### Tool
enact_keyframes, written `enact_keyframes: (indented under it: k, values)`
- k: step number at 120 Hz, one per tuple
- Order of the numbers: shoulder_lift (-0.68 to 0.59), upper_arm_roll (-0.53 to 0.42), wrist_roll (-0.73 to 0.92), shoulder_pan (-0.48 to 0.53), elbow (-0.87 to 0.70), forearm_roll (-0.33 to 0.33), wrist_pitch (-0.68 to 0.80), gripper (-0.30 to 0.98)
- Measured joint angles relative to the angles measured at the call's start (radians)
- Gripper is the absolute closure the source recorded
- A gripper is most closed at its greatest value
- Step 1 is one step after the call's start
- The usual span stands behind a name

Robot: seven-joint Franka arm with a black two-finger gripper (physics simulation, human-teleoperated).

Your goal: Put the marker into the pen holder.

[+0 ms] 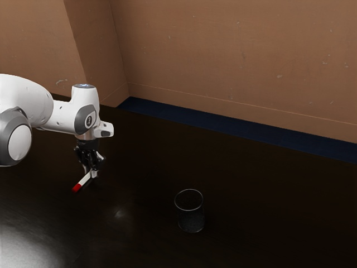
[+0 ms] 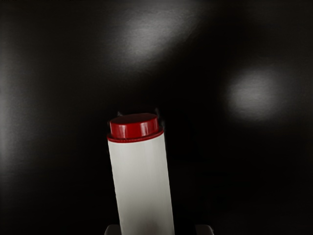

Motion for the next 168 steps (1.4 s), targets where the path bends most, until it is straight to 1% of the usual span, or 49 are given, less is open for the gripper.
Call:
enact_keyframes:
  k: [25, 60, 69, 79, 87, 93, 110, 122, 131, 147, 160, 168]
  values:
    - [-0.001, 0.0, 0.002, 0.0, 0.0, 0.003, 0.005, 0.69]
    - [-0.01, -0.007, -0.003, -0.003, -0.004, 0.011, 0.018, 0.73]
    - [-0.033, -0.013, -0.004, -0.004, -0.007, 0.013, 0.024, 0.74]
    - [-0.091, -0.029, -0.007, -0.007, -0.013, 0.016, 0.029, 0.74]
    - [-0.148, -0.058, -0.009, -0.007, -0.026, 0.018, 0.036, 0.74]
    - [-0.219, -0.077, -0.01, -0.008, -0.056, 0.018, 0.05, 0.75]
    - [-0.463, -0.156, -0.015, -0.006, -0.226, 0.021, 0.133, 0.75]
    - [-0.578, -0.221, -0.018, -0.01, -0.333, 0.023, 0.214, 0.75]
    - [-0.613, -0.277, -0.022, -0.006, -0.381, 0.024, 0.278, 0.75]
    - [-0.635, -0.369, -0.029, -0.008, -0.436, 0.022, 0.385, 0.75]
    - [-0.63, -0.438, -0.033, -0.009, -0.456, 0.017, 0.453, 0.76]
    - [-0.617, -0.465, -0.035, -0.02, -0.46, 0.015, 0.487, 0.76]
